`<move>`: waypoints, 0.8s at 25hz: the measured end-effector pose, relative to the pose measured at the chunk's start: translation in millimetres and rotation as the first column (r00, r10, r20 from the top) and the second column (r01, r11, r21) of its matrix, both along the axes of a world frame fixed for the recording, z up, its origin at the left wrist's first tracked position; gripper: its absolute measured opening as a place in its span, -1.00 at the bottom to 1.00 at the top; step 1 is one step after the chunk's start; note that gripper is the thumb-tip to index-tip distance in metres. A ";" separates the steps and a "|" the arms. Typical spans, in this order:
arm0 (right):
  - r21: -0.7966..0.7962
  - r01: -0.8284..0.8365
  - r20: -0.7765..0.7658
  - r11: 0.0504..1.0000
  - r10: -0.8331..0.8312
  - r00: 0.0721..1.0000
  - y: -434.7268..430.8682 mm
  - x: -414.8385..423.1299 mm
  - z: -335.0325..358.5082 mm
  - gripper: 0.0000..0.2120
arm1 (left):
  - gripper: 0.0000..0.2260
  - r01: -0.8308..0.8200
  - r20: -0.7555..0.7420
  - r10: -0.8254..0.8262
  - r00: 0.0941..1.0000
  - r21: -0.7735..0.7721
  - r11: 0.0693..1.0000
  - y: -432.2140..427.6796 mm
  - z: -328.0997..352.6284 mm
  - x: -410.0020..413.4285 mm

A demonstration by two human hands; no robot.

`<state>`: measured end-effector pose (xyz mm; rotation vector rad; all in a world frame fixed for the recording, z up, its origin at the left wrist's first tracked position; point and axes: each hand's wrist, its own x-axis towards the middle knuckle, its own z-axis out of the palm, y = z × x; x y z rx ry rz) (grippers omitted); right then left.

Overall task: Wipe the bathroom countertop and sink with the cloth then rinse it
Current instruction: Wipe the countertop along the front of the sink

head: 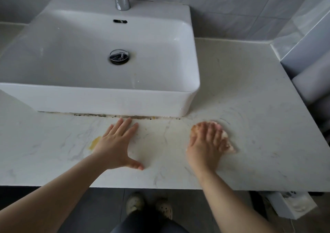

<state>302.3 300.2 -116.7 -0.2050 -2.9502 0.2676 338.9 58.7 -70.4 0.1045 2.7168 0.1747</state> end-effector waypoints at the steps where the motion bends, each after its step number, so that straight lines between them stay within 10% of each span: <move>1: -0.011 -0.113 0.028 0.994 0.113 0.993 -26.2 13.3 1.0 -0.46 | 0.33 0.000 -0.006 0.000 1.000 -0.002 1.000 -0.1 0.1 0.6; 5: 0.037 -0.564 0.086 0.825 0.559 0.824 -58.3 30.2 4.3 -0.47 | 0.30 0.030 -0.024 -0.031 0.999 -0.055 0.998 -2.6 1.5 2.7; 9: -0.022 -0.049 0.050 0.999 0.050 0.997 -36.0 -3.4 5.3 -0.33 | 0.29 0.014 -0.067 -0.020 0.998 -0.093 0.996 -24.7 4.3 9.1; 14: -0.182 0.171 0.147 0.968 -0.145 0.979 -143.7 -0.4 15.2 -0.45 | 0.34 -0.041 -0.021 0.040 0.999 -0.066 0.997 -80.0 6.3 16.1; 17: -0.181 0.150 0.173 0.972 -0.119 0.978 -194.6 6.4 23.7 -0.51 | 0.35 -0.003 -0.023 0.002 1.000 -0.013 1.000 -86.6 2.7 16.8; 20: -0.119 -0.238 0.209 0.964 0.259 0.943 -204.9 32.0 19.9 -0.49 | 0.35 0.017 -0.068 -0.016 0.998 0.002 1.000 -88.4 -2.0 18.8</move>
